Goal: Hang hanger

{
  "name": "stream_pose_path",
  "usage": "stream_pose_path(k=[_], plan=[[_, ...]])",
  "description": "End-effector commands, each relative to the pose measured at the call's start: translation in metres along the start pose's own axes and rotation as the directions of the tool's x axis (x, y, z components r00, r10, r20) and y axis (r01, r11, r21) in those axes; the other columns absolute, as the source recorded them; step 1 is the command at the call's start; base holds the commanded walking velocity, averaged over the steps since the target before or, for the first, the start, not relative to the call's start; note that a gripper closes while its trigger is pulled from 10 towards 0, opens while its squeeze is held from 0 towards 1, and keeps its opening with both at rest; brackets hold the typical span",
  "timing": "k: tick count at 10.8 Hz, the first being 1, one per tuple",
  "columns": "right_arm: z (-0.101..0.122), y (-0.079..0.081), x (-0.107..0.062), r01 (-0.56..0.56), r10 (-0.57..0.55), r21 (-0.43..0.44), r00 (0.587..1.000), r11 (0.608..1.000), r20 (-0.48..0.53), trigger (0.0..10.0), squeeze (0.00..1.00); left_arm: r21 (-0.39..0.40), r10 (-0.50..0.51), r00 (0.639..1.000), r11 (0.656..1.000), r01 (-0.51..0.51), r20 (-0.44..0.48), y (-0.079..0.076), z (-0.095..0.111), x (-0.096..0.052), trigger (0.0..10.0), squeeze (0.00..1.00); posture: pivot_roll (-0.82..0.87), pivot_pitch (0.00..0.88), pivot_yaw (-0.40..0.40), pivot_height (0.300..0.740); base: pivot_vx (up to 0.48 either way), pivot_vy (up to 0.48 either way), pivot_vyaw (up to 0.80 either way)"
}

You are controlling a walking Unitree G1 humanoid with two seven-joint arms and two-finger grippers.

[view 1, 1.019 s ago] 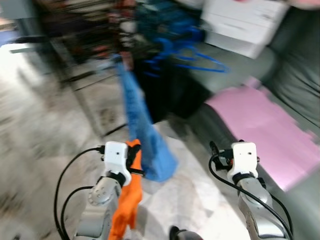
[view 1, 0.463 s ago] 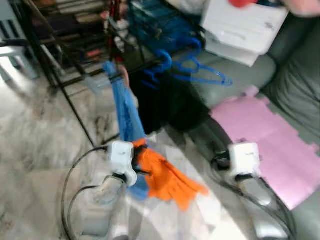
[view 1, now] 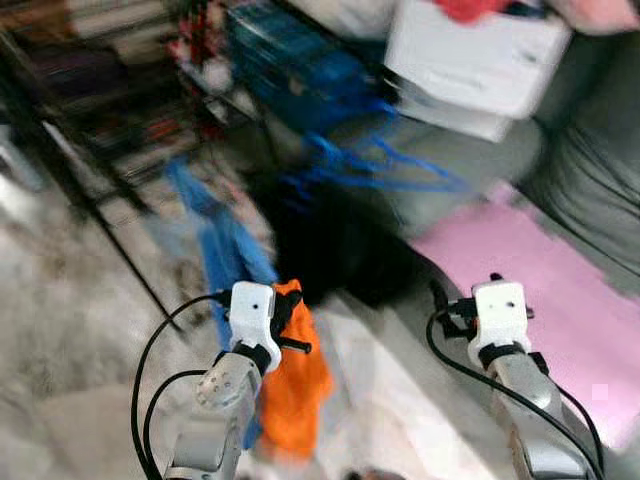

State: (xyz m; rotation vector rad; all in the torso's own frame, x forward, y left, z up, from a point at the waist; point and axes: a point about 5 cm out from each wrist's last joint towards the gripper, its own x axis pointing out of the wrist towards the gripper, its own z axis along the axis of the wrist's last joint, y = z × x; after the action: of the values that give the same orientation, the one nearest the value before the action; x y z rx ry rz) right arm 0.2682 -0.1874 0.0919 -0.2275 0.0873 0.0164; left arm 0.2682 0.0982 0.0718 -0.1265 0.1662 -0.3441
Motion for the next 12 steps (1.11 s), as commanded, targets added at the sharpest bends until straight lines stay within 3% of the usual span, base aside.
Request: stream_pose_path(k=[1, 3, 7, 10, 12], plan=[[0.001, 0.005, 0.000, -0.023, 0.023, 0.001, 1.000, 1.000, 0.000, 10.0, 0.00, 0.016, 0.021, 1.000, 1.000, -0.021, 0.010, 0.005, 0.002, -0.001, 10.0, 0.00, -0.12, 0.134, -0.039, 0.740, 0.394, 0.270, 0.00], [0.002, 0.004, 0.000, -0.025, 0.025, -0.008, 1.000, 1.000, 0.005, 10.0, 0.00, 0.025, 0.026, 1.000, 0.999, -0.026, -0.002, 0.006, 0.001, 0.000, 10.0, 0.00, -0.12, 0.138, -0.041, 0.740, 0.338, 0.000, 0.00], [0.005, -0.008, -0.001, 0.039, -0.037, -0.074, 0.999, 0.997, 0.024, 10.0, 0.00, 0.038, 0.065, 0.998, 0.997, -0.065, -0.002, 0.009, 0.000, -0.003, 10.0, 0.00, -0.12, 0.152, -0.044, 0.740, 0.000, 0.000, 0.00], [0.008, -0.039, 0.003, 0.116, -0.114, -0.104, 0.993, 0.988, 0.029, 10.0, 0.00, 0.043, 0.069, 0.998, 0.997, -0.068, -0.007, 0.009, 0.000, -0.004, 10.0, 0.00, -0.12, 0.162, -0.040, 0.740, 0.000, 0.000, 0.00], [0.017, -0.075, 0.016, 0.083, -0.082, -0.178, 0.997, 0.981, 0.008, 10.0, 0.00, 0.057, 0.073, 0.997, 0.996, -0.072, -0.018, 0.011, 0.000, -0.006, 10.0, 0.00, -0.11, 0.180, -0.028, 0.740, 0.000, 0.000, 0.00]])
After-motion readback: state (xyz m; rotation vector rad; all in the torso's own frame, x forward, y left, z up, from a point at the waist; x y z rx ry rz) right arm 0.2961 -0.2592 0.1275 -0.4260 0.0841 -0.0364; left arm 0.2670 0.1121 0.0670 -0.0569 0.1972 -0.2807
